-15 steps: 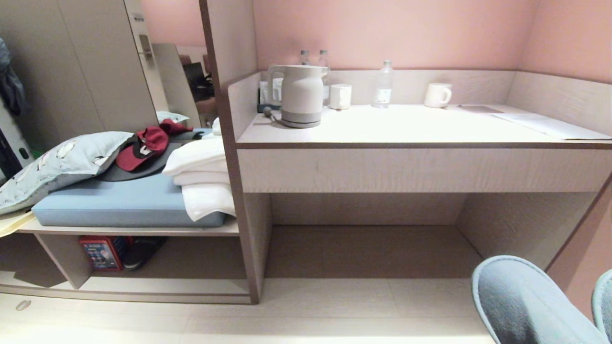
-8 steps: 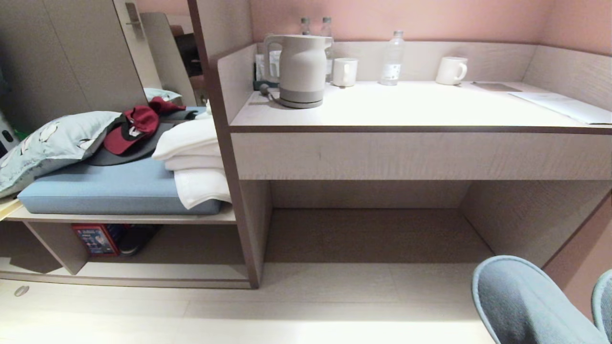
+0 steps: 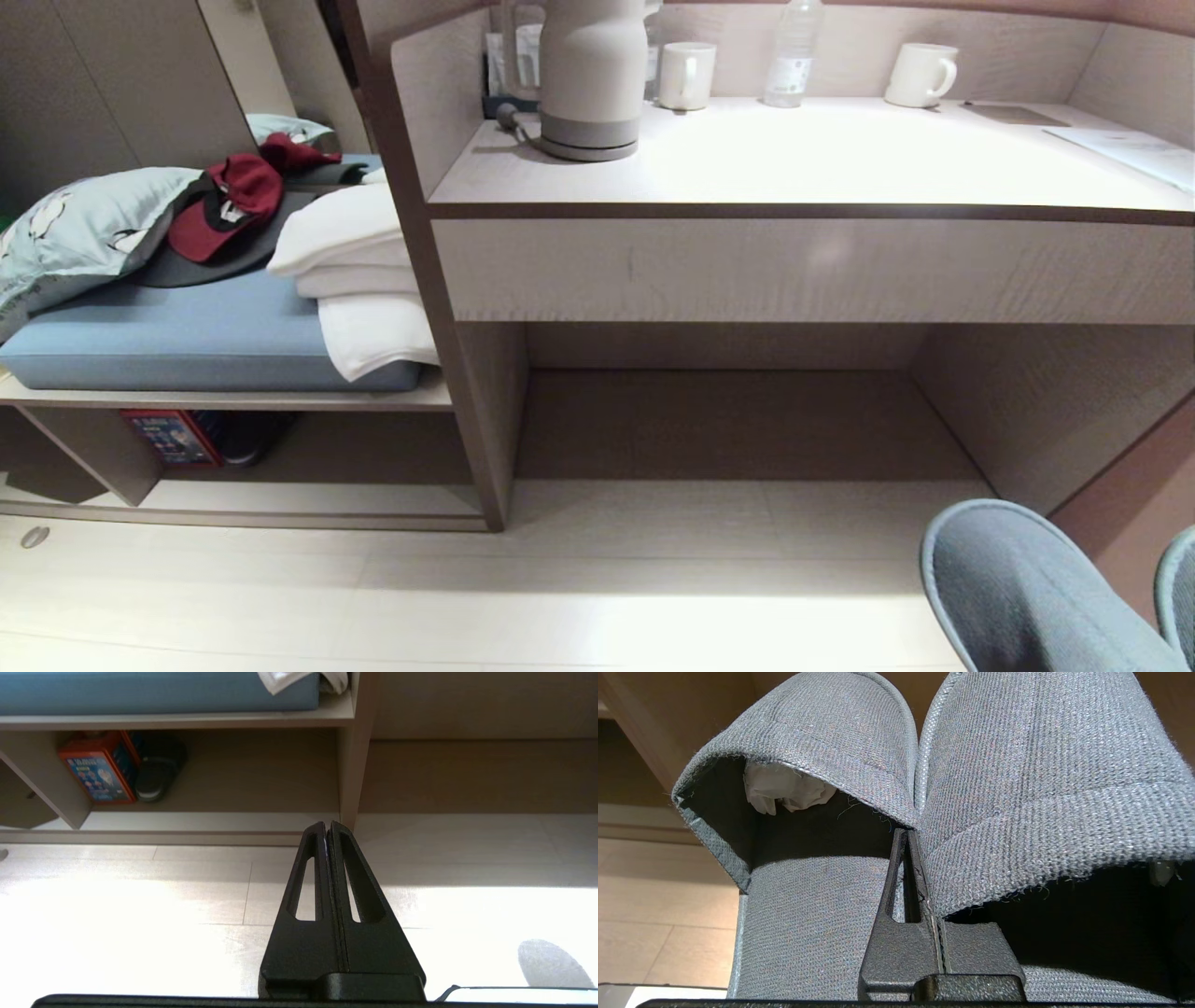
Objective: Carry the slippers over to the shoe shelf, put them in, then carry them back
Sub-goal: Place the slippers on the floor
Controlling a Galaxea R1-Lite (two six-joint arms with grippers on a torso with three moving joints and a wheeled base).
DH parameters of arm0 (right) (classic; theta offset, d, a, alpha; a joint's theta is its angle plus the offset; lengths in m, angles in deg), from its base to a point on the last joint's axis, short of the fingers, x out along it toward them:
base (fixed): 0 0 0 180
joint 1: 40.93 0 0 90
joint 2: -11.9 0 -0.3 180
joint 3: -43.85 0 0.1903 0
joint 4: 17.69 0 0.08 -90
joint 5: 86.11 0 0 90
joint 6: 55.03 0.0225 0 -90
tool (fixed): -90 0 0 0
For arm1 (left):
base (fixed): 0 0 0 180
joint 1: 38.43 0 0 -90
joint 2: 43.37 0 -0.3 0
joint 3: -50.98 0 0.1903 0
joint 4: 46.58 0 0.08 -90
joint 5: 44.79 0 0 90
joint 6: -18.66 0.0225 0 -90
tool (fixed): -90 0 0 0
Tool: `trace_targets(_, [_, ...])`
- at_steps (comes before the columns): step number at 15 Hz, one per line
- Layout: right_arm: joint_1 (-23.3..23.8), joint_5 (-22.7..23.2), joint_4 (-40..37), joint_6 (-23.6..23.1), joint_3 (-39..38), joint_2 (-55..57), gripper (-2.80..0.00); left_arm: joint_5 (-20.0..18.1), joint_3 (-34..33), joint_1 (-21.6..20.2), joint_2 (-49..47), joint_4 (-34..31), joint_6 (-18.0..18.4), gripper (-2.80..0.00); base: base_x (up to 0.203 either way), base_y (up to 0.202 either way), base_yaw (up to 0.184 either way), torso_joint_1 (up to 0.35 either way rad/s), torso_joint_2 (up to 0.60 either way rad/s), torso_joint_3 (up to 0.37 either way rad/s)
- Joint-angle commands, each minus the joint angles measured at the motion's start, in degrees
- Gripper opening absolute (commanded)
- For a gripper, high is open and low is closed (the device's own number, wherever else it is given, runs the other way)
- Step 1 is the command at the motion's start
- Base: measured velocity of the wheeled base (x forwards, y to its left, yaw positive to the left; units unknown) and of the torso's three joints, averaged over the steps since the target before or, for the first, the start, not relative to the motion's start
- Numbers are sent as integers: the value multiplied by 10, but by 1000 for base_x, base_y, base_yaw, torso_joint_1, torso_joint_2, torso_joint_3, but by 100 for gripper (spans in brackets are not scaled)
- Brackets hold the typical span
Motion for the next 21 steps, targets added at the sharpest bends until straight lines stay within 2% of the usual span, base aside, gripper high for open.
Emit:
trace_targets(1, [0, 0, 0, 0, 0, 0, -280, 0, 0, 0, 0, 0, 0, -280, 0, 0, 0, 5, 9, -197])
trace_targets(21, [-1, 0, 0, 0, 0, 0, -280, 0, 0, 0, 0, 1, 0, -280, 0, 0, 0, 4, 4, -198])
